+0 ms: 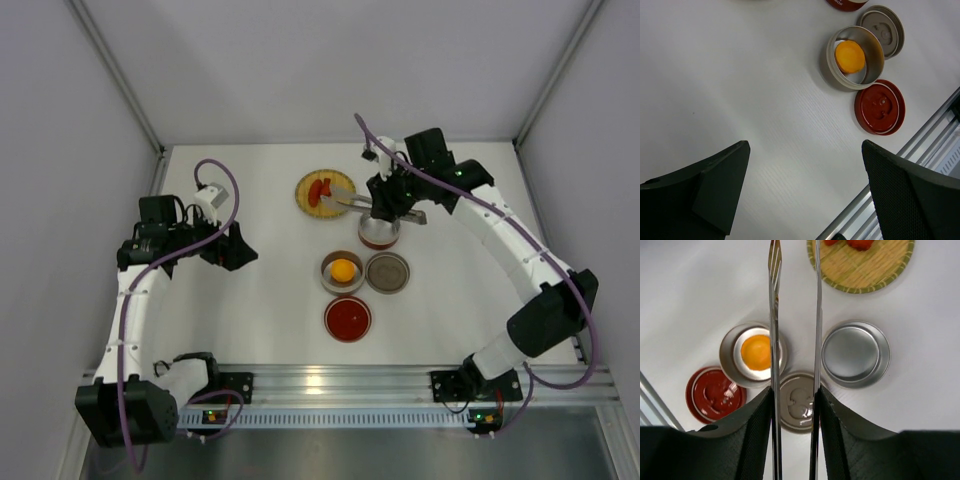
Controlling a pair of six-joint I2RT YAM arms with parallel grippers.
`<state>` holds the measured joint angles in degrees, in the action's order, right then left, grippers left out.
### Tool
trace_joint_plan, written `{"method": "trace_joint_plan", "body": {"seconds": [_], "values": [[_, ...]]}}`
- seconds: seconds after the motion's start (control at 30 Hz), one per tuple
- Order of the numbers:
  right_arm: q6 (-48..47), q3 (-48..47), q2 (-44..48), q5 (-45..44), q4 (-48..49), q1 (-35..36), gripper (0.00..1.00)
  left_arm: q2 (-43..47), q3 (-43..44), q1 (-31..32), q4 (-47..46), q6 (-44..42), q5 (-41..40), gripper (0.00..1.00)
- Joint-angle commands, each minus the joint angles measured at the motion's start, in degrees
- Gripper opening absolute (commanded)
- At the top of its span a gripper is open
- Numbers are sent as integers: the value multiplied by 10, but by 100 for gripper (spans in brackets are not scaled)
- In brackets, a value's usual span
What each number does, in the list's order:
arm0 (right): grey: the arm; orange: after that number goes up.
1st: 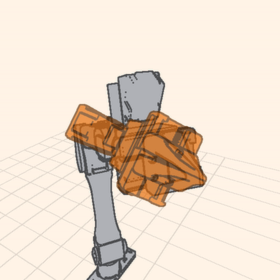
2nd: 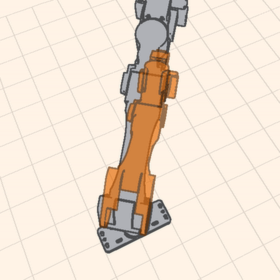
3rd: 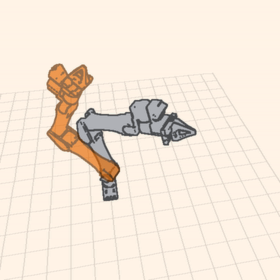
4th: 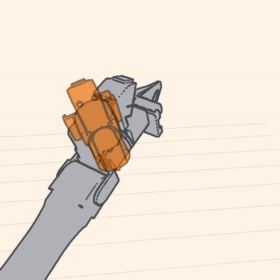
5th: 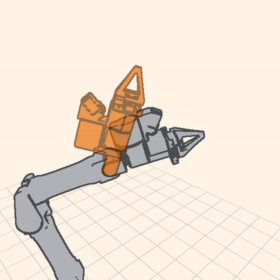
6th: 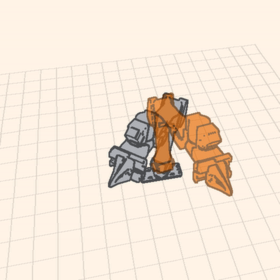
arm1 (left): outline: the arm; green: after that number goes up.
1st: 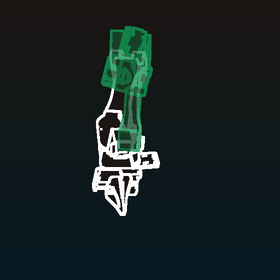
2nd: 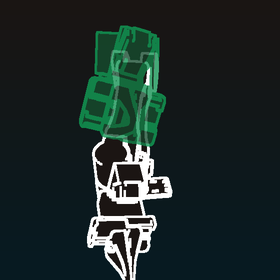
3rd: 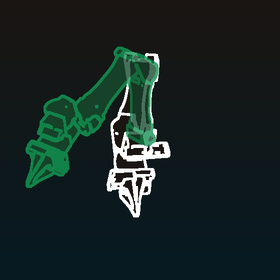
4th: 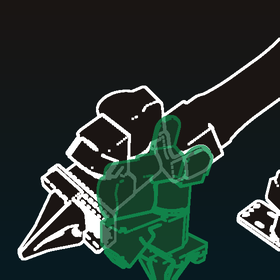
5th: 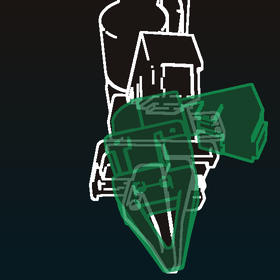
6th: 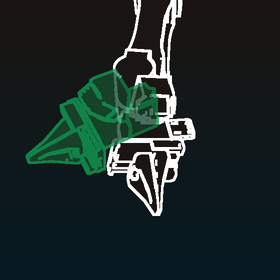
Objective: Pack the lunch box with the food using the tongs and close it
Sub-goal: Pick up the fake food from the plate.
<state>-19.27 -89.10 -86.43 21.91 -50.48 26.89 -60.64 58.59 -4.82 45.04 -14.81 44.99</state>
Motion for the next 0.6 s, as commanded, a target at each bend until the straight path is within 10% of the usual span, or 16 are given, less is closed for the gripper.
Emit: {"method": "trace_joint_plan", "body": {"seconds": [0.0, 0.57], "values": [[117, -48, -53, -64, 99, 9, 40, 3, 6, 1, -14, 9, -10, 98], [284, -200, -275, -141, 126, 8, 46, 4, -12, 0, -27, 13, -41, 98]]}}
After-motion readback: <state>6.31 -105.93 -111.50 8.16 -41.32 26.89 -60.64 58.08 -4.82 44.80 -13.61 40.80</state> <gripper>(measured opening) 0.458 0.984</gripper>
